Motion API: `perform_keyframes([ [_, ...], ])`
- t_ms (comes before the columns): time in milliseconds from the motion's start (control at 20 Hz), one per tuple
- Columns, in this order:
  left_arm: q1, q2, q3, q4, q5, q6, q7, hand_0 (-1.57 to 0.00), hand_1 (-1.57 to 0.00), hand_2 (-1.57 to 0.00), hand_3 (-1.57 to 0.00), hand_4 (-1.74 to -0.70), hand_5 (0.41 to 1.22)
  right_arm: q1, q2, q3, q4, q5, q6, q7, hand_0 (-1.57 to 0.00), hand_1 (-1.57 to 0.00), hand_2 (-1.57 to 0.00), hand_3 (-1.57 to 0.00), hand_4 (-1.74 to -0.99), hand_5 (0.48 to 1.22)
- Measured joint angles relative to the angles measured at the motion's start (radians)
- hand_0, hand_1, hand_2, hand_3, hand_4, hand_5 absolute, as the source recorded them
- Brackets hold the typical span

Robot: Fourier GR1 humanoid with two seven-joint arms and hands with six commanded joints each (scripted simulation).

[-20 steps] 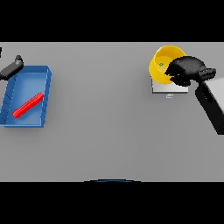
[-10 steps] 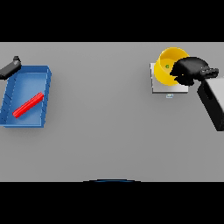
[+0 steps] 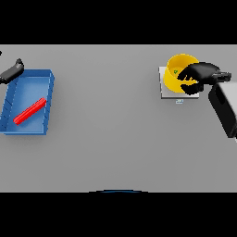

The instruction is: Pick up the red beaker and tilt it to pour out 1 green nut into yellow bowl. Pick up the yellow bowl and place it on the metallic measuring scale.

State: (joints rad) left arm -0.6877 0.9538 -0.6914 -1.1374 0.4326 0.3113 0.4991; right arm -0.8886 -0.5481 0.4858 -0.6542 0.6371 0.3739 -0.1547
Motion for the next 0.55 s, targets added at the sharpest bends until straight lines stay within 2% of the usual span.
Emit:
perform_keyframes([
  [100, -0.002, 0.004, 0.002, -0.007, -0.003, 0.004, -0.011, 0.0, 0.0, 0.0, 0.0, -0.85, 0.771, -0.003, 0.001, -0.003, 0.003, -0.003, 0.01, 0.015, -0.37, -0.28, -0.35, -0.56, -1.501, 0.865],
  [200, -0.002, 0.0, 0.003, -0.002, -0.001, 0.004, -0.01, 0.0, 0.0, 0.0, 0.0, -0.85, 0.771, -0.001, -0.001, 0.002, 0.007, 0.002, 0.015, 0.02, -0.24, -0.18, -0.26, -0.47, -1.471, 0.836],
  [350, 0.002, 0.002, 0.005, -0.019, 0.007, 0.006, -0.008, 0.0, 0.0, 0.0, 0.0, -0.85, 0.774, -0.013, -0.014, 0.014, 0.03, 0.02, 0.015, -0.003, -0.12, -0.09, -0.15, -0.36, -1.442, 0.811],
  [550, -0.003, 0.003, -0.007, -0.037, -0.012, 0.035, 0.018, 0.0, 0.0, 0.0, 0.0, -0.85, 0.768, 0.0, -0.008, 0.024, 0.017, 0.027, 0.007, -0.004, -0.05, -0.04, -0.06, -0.26, -1.414, 0.796],
])
